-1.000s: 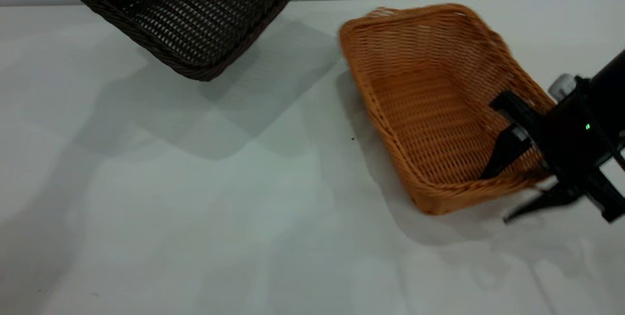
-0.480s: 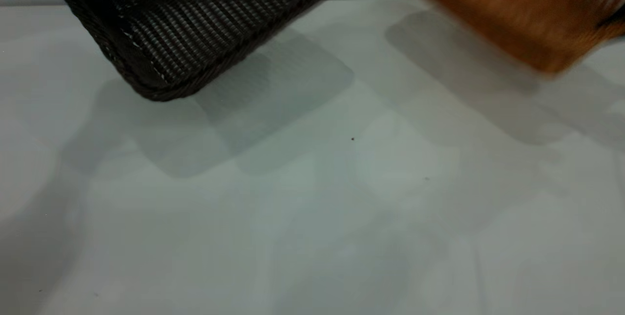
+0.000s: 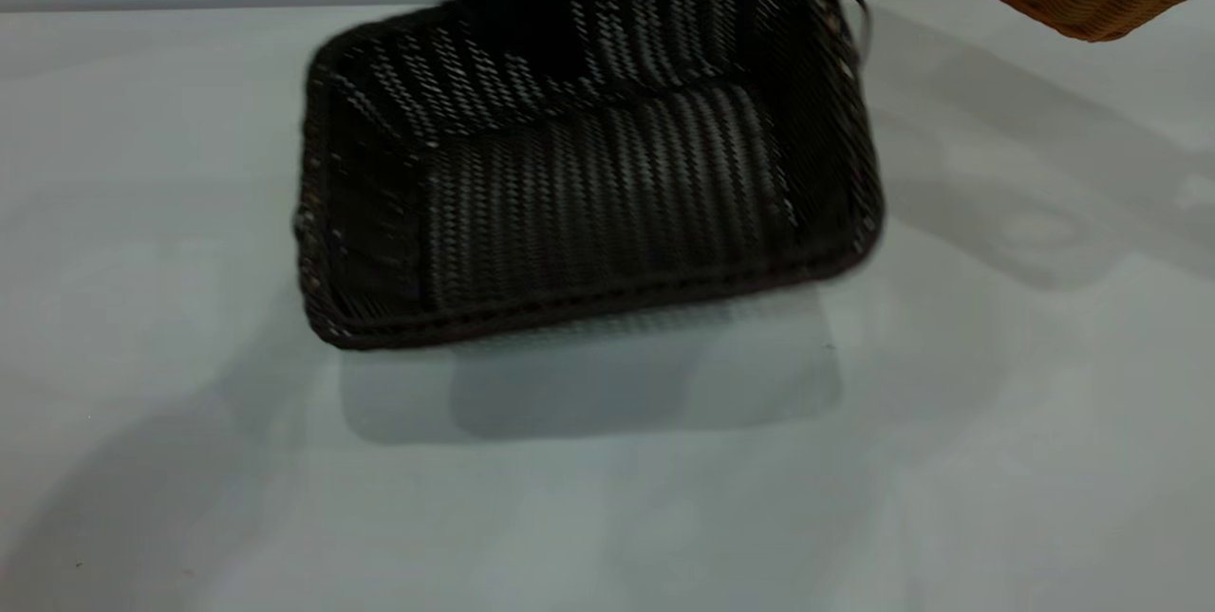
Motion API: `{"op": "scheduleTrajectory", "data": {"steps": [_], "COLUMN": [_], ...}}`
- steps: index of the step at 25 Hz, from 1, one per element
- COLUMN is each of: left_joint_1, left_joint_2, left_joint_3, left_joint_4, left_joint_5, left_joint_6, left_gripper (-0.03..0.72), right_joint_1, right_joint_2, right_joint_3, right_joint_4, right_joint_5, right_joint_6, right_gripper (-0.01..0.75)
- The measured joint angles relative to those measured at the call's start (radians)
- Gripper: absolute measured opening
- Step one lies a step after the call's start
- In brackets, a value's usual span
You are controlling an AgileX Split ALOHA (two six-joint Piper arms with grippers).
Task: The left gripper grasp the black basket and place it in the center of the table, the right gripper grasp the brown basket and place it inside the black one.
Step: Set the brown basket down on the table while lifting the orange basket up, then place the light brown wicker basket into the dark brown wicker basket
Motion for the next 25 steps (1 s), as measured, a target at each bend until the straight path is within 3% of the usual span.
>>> {"op": "scheduleTrajectory", "data": {"steps": [4, 8, 12, 18, 25], "left_joint_1": [-0.051, -0.061, -0.054, 0.054, 0.227], "left_joint_2": [0.035, 0.047, 0.001, -0.152, -0.222], "left_joint_3": [0.0, 0.0, 0.0, 0.0, 0.0], "left_joint_4": [0.085, 0.126, 0.148, 0.199, 0.207], "left_joint_5": [-0.007, -0.027, -0.115, -0.115, -0.086], "left_joint_6": [-0.001, -0.02, -0.187, -0.449, -0.618], "left_gripper": [0.183, 0.372, 0.494, 0.521, 0.521], "right_joint_1": [-0.001, -0.001, -0.001, 0.042, 0.285], "right_joint_2": [-0.002, -0.021, -0.035, -0.037, -0.037], "right_joint_3": [0.0, 0.0, 0.0, 0.0, 0.0], "right_joint_4": [0.0, -0.008, -0.019, -0.109, -0.226], "right_joint_5": [0.014, 0.041, 0.104, 0.186, 0.192], "right_joint_6": [0.0, 0.0, 0.0, 0.001, 0.065], "right_gripper": [0.069, 0.069, 0.069, 0.069, 0.069]}}
